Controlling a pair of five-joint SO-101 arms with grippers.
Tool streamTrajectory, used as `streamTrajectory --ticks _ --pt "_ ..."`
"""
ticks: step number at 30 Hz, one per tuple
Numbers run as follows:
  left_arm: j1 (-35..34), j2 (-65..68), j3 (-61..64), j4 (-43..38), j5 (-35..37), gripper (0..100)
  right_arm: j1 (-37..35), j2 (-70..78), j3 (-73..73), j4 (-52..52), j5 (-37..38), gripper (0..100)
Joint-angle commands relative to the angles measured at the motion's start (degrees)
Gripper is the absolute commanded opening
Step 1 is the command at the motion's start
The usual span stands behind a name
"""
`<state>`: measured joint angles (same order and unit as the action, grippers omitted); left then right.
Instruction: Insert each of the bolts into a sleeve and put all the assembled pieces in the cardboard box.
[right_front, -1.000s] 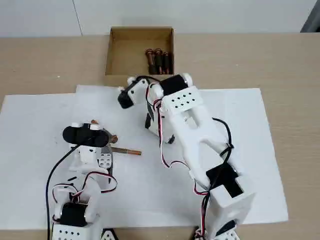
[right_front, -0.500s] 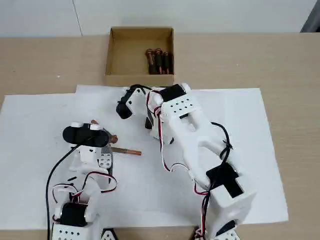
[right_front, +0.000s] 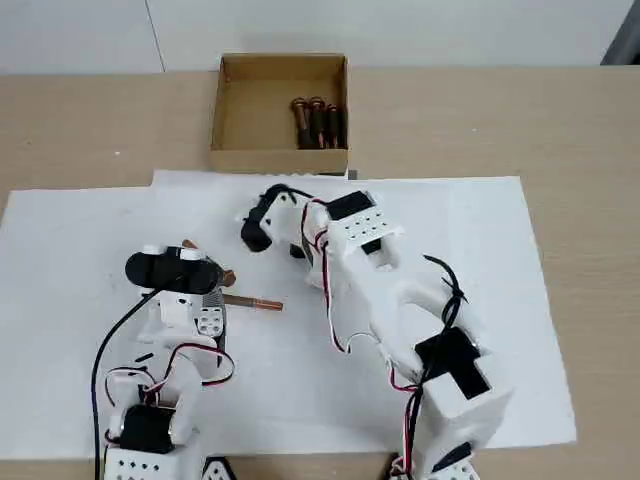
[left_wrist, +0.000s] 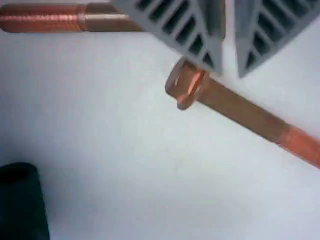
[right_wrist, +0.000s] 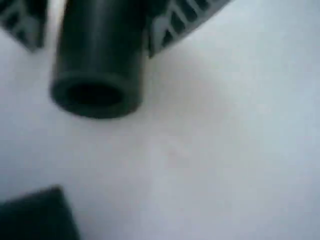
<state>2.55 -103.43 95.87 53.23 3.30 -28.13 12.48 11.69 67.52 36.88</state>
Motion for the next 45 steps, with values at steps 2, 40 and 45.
streamTrajectory --ticks 2,40,45 --pt "-0.44 -0.62 -0.31 0.35 0.0 1 -0.84 -1.89 2.2 -2.42 0.44 5.4" --pt "1.76 -0.53 -0.48 1.23 -8.62 1 8.84 -44.88 -12.66 31.34 -30.07 0.6" --pt "-3.96 -0.44 -2.86 1.23 -8.97 1 11.56 -63.34 1.67 31.08 -30.24 0.7"
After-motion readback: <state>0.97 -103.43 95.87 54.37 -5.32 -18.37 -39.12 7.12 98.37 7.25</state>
